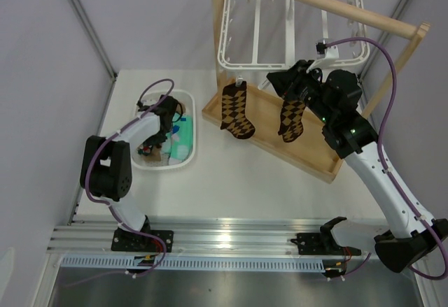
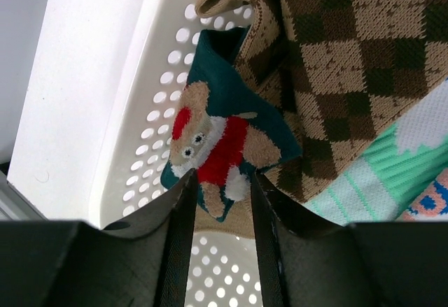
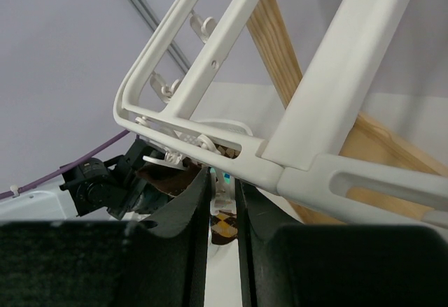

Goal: Clip the socks to the hanger
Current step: Pick up the sock from the bin.

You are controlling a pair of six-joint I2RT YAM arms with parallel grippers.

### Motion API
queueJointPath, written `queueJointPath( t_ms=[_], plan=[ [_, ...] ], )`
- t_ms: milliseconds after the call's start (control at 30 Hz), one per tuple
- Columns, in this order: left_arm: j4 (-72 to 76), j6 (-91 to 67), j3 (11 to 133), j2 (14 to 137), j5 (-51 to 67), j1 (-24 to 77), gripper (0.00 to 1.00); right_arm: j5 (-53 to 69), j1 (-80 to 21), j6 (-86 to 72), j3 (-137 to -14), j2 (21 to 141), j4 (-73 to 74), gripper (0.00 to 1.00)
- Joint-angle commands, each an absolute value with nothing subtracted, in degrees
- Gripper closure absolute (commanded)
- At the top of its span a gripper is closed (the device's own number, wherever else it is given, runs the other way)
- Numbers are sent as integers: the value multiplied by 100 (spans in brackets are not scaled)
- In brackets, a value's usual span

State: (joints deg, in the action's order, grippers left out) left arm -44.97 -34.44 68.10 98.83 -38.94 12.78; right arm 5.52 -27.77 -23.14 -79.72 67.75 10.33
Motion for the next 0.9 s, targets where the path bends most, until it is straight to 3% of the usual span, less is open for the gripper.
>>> queueJointPath(
  t_ms=[0, 233, 500, 867],
  plan=[
    [-4640, -3393, 7093, 9773, -4113, 1213, 61, 668, -2760, -2373, -7972, 6662, 773, 94],
    [-4684, -3349, 7093, 9589, -4131, 1187, 56, 677, -2742, -2382, -7972, 6662, 773, 94],
    [-4606, -3340, 7067, 9782, -4008, 1116, 58, 686, -2742, -2373, -7998, 6645, 791, 94],
    [-4518, -3305, 7102, 9975, -3815, 1046, 73, 756, -2733, -2443, -7972, 6662, 773, 94]
  ],
)
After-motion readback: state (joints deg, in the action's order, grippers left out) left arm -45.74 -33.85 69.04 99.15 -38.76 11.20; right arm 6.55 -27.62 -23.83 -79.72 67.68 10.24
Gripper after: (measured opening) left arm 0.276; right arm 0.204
